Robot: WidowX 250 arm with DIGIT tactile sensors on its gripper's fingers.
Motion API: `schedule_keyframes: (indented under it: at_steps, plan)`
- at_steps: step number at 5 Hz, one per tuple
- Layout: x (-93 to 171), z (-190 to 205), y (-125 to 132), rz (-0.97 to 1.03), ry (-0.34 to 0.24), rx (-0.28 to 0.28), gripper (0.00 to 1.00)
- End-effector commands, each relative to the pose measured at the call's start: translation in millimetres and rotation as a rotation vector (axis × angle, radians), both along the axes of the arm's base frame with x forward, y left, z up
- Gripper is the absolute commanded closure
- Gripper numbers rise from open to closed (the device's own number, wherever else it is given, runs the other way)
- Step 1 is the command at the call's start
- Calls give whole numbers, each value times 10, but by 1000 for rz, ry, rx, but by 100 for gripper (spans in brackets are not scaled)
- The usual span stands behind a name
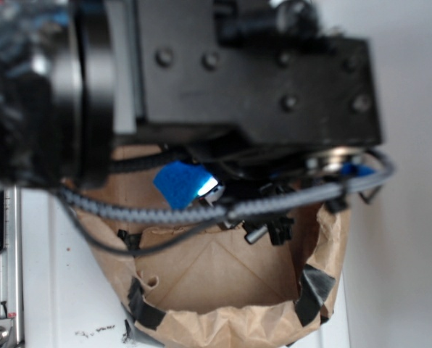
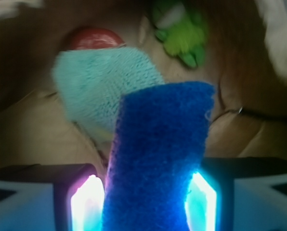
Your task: Grab the blue sponge.
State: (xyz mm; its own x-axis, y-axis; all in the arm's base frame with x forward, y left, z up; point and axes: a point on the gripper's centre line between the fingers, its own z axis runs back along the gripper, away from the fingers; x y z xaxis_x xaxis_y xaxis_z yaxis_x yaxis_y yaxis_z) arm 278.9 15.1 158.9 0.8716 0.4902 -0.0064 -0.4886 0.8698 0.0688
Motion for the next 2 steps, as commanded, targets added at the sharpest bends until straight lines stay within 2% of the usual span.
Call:
schedule_keyframes:
  at_steps: [1, 2]
  plan:
    - [-104, 476, -25, -97, -111, 28, 100]
    - [-59, 338, -139, -97, 8, 203, 1]
